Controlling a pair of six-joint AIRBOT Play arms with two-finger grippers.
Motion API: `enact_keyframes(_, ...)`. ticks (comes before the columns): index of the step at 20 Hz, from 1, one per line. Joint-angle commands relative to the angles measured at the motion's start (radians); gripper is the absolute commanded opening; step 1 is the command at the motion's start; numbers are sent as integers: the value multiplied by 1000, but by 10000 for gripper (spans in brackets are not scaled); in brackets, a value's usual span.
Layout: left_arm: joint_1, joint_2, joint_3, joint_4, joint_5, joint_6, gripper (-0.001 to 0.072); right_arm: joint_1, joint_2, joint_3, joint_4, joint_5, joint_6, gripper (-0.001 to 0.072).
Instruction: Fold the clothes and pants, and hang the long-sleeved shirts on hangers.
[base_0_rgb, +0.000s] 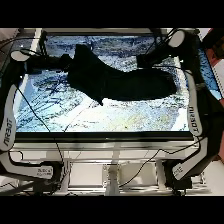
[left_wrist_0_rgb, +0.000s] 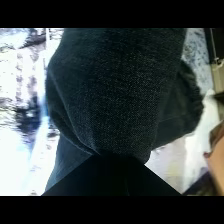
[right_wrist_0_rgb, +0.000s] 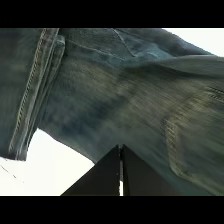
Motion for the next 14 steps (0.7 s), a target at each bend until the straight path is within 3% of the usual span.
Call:
enact_keyframes(1,-46,64,8,46,6,-113,30,84,-126,0,118,-113,24,34)
enact_keyframes(5,-65,71,8,35,5,-184,31,217,-252,0,208,-347,87,33)
enact_keyframes(9,-82,69,8,18,27,-185,32,321,-306,0,241,-513,132,32)
enact_keyframes(11,-109,69,8,9,70,-184,32,346,-311,0,249,-530,130,33)
enact_keyframes(14,-167,68,7,9,179,-180,32,320,-298,3,208,-425,129,34)
